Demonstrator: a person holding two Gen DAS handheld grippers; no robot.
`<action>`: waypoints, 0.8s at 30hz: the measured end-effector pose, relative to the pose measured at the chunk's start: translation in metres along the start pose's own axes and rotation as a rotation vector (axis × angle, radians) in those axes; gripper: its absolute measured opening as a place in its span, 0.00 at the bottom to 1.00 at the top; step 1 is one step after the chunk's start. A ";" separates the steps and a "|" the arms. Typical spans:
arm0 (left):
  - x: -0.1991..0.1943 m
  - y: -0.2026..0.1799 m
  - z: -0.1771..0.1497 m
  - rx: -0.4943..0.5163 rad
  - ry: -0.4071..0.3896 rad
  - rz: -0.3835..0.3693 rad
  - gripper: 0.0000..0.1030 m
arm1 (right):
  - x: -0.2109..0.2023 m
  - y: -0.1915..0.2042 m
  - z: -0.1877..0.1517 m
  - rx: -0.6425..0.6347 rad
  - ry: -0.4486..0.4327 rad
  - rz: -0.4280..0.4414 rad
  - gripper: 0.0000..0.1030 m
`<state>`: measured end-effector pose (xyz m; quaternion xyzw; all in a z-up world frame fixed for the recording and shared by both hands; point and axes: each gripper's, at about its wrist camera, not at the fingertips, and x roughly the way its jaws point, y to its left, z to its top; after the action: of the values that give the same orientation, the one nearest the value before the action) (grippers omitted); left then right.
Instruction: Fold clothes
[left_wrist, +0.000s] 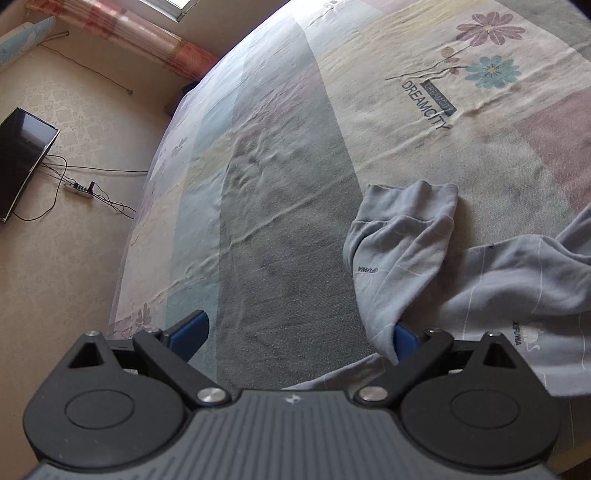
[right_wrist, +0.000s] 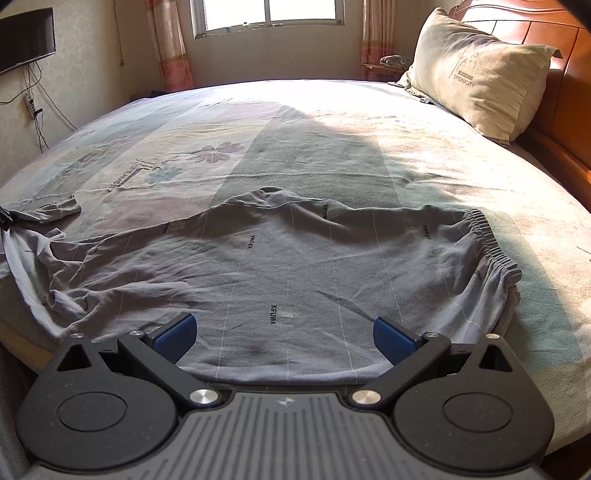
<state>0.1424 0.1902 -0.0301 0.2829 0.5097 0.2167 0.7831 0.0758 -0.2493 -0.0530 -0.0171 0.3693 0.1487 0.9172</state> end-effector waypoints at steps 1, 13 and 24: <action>-0.001 0.002 -0.007 -0.012 0.004 -0.001 0.95 | 0.000 0.001 -0.001 0.000 0.001 0.001 1.00; 0.010 0.018 -0.081 -0.195 0.086 -0.092 0.95 | -0.001 0.014 -0.001 -0.020 0.013 0.020 1.00; 0.014 0.018 -0.101 -0.240 0.044 -0.164 0.95 | -0.011 0.034 -0.002 -0.035 0.003 0.024 1.00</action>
<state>0.0540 0.2350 -0.0601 0.1400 0.5187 0.2175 0.8149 0.0577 -0.2203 -0.0439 -0.0290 0.3682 0.1662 0.9143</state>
